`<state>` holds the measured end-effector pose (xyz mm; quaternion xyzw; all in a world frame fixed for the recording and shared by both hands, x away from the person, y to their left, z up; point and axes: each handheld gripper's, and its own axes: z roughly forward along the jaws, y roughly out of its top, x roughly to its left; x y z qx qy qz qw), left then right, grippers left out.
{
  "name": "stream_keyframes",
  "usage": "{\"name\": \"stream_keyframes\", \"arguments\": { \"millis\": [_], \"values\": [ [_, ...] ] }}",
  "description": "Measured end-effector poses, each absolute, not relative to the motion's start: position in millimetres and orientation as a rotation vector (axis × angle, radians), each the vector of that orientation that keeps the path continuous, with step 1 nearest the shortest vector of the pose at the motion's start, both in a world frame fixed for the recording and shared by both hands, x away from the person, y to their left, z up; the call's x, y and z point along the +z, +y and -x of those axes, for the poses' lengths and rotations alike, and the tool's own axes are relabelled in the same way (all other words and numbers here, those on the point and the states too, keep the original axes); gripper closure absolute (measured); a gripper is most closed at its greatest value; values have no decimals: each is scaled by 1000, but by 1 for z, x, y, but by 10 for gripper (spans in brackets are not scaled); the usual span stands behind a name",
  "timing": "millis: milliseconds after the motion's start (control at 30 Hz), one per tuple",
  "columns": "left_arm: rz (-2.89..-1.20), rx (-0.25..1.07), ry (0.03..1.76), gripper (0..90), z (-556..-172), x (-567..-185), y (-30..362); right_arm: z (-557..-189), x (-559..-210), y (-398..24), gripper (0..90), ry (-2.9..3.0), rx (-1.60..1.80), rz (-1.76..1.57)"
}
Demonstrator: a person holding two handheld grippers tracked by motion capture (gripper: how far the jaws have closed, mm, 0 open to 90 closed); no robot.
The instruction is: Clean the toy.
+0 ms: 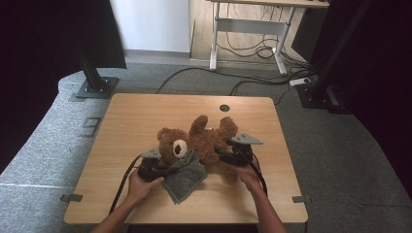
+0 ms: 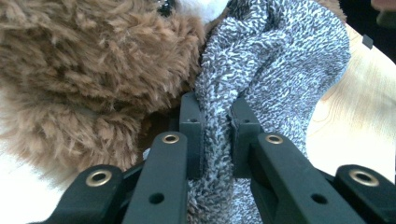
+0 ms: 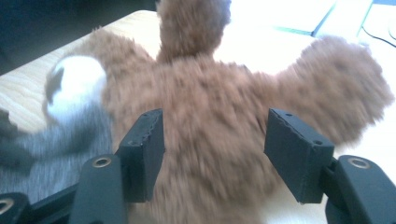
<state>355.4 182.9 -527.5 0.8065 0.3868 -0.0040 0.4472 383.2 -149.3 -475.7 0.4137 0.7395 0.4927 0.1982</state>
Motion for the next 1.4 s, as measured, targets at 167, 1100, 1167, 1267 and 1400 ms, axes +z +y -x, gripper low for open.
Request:
{"name": "stream_keyframes", "arguments": {
  "millis": [167,1100,1167,1267,1400],
  "values": [
    [-1996,-10,960,786,-356,-528,183,-412,-462,-128,338,2101,1391,-1157],
    [-2009,-9,964,787,-355,-531,179,-481,-460,-73,710,2203,1317,-1258],
    [-2010,-7,965,787,-355,-531,179,-478,-460,-73,736,2199,1349,-1230],
    [-2016,5,975,787,-355,-532,178,-468,-454,-74,753,2194,1387,-1155],
    [-2024,18,992,788,-356,-533,176,-450,-445,-75,761,2183,1447,-1065]
  ]
}}
